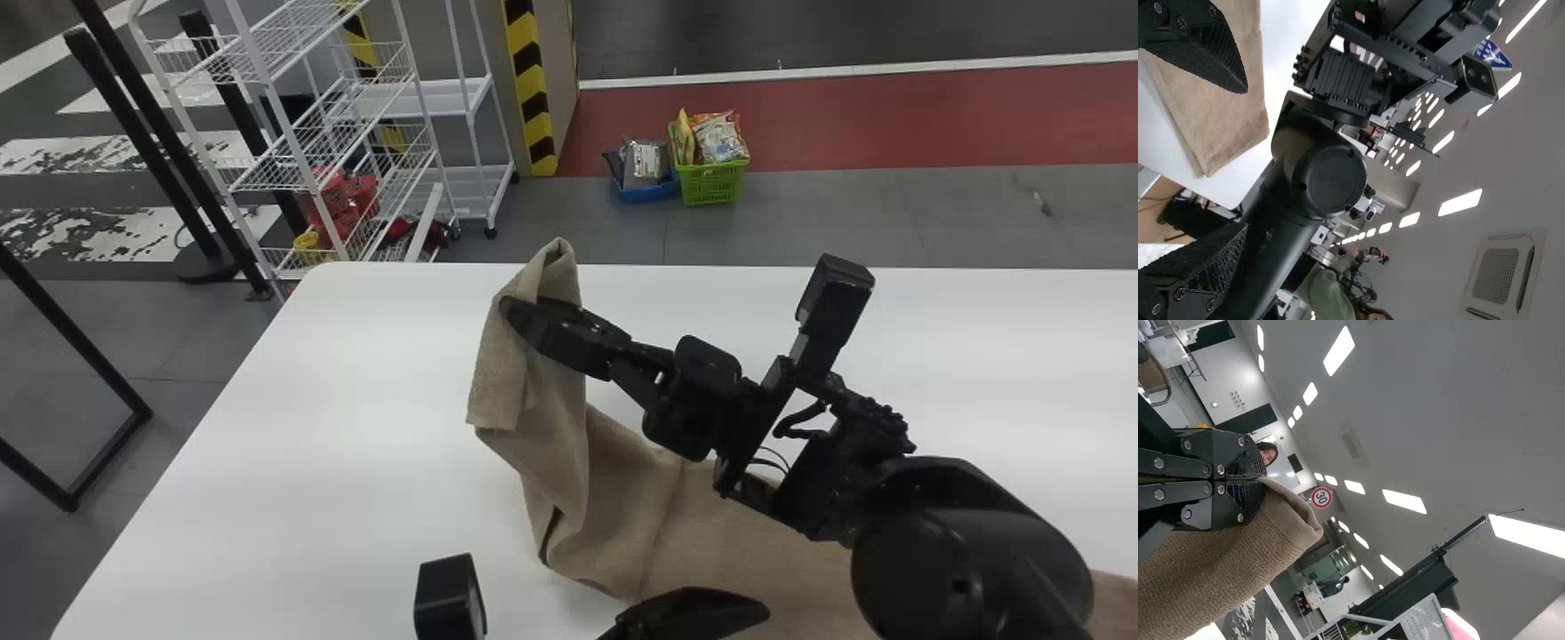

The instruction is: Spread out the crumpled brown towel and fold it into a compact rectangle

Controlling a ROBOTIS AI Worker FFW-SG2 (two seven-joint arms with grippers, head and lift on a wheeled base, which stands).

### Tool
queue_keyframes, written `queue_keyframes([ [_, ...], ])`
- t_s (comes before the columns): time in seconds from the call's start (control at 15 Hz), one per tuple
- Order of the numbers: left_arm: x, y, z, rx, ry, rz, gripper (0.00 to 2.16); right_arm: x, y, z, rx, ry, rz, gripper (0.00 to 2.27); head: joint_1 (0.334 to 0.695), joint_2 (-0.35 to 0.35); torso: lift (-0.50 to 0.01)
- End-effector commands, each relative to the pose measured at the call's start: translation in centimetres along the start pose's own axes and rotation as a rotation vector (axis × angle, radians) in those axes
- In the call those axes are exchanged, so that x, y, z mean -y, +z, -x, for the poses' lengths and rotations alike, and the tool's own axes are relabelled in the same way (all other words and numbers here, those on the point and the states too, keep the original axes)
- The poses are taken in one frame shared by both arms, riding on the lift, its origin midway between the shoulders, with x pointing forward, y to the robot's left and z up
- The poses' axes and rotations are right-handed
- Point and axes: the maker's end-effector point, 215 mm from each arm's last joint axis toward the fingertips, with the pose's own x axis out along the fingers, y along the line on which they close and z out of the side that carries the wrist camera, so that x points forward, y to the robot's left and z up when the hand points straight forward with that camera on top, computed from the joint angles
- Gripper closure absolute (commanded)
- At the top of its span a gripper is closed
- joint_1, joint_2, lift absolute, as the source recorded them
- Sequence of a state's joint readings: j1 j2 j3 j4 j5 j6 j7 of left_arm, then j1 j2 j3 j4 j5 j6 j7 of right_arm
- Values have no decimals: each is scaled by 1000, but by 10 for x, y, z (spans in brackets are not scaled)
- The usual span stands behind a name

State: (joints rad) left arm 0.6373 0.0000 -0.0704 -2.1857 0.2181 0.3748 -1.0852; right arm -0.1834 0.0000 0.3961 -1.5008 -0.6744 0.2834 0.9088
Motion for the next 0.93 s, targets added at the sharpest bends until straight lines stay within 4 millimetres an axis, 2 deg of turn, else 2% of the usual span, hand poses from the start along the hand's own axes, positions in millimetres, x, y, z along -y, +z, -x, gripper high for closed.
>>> queue_keyframes([
  [0.0, -2, 11, -8, 58, -17, -63, 103, -3, -6, 0, -18, 8, -33, 1227, 695, 197, -127],
  [0.2, -8, 5, -8, 78, -46, -51, 103, -12, -14, -4, -74, 29, -88, 1224, 695, 193, -127],
  [0.47, -32, -5, -10, 73, 0, -59, 103, -17, -23, -4, -130, 34, -150, 1224, 695, 212, -127],
  [0.87, -67, -18, -24, 47, 110, -80, 103, -32, -5, -8, -94, 64, -165, 1220, 695, 207, -127],
])
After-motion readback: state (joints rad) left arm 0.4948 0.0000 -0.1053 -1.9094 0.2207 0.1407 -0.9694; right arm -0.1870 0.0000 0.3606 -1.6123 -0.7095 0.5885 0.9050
